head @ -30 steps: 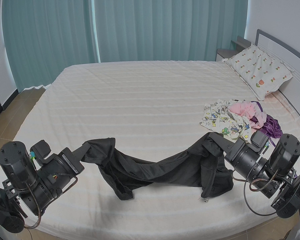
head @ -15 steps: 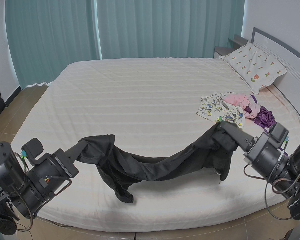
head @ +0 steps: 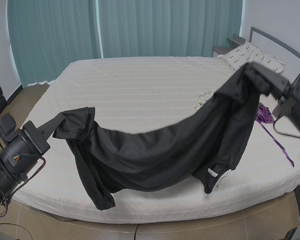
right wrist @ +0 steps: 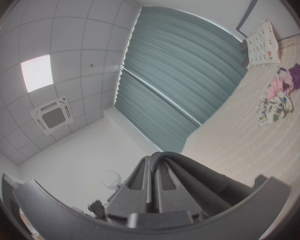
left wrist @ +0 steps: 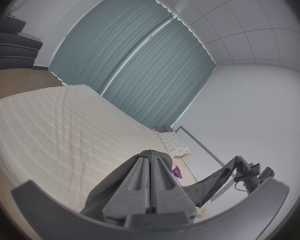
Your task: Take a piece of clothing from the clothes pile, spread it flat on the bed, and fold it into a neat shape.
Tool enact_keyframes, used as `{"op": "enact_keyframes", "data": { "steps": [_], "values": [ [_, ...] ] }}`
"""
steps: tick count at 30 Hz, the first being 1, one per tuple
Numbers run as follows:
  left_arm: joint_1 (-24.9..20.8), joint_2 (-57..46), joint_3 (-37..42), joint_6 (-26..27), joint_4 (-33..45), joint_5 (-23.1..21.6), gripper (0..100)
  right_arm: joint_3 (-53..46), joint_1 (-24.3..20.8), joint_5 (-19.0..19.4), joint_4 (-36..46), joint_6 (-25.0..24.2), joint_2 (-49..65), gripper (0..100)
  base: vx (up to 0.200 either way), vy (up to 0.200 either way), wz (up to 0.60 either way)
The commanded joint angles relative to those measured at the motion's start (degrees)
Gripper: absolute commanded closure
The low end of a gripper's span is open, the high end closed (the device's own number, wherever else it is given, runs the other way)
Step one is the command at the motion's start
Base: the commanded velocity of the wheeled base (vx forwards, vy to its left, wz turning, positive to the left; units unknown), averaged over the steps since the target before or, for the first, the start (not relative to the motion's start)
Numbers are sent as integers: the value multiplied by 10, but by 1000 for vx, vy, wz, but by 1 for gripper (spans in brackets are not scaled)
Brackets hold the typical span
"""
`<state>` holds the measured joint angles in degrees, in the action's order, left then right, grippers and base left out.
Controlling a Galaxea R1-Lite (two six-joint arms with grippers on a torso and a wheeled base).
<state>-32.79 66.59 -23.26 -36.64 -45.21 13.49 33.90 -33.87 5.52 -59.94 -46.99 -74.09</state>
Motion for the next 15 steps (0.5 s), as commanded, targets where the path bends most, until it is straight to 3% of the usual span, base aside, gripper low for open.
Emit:
{"op": "enact_keyframes", "data": {
  "steps": [1,7,9,10,15],
  "values": [
    [57,27,-61,0,29,-9,100,180,101,37,94,-40,-50,100,0,0,0],
    [110,147,-93,-21,21,-48,100,266,137,35,95,-39,-243,100,0,0,0],
    [111,153,-95,-24,20,-49,100,268,137,35,94,-39,-250,100,0,0,0],
    [122,203,-117,-52,9,-59,100,284,140,28,90,-38,-304,100,0,0,0],
    [144,293,-148,-56,-28,-61,100,306,143,13,54,-37,-372,100,40,0,0]
  ]
}}
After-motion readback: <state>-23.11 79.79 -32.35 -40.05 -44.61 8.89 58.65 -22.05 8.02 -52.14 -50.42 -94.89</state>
